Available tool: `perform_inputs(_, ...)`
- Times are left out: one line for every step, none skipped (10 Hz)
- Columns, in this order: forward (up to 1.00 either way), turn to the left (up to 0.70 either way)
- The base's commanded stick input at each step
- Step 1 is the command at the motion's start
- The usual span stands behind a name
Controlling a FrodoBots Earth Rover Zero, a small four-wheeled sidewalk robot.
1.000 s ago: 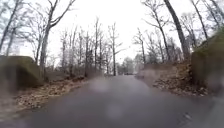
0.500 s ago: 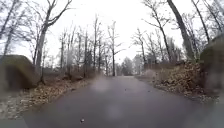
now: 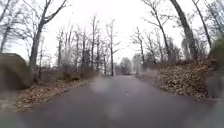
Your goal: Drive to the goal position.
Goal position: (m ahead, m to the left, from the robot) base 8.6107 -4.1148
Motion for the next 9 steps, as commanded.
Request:
perform_inputs(1.00, 0.00)
perform_inputs(1.00, 0.00)
perform_inputs(1.00, 0.00)
perform_inputs(1.00, 0.00)
perform_inputs(1.00, 0.00)
perform_inputs(1.00, 0.00)
perform_inputs(1.00, 0.00)
perform_inputs(1.00, 0.00)
perform_inputs(1.00, 0.00)
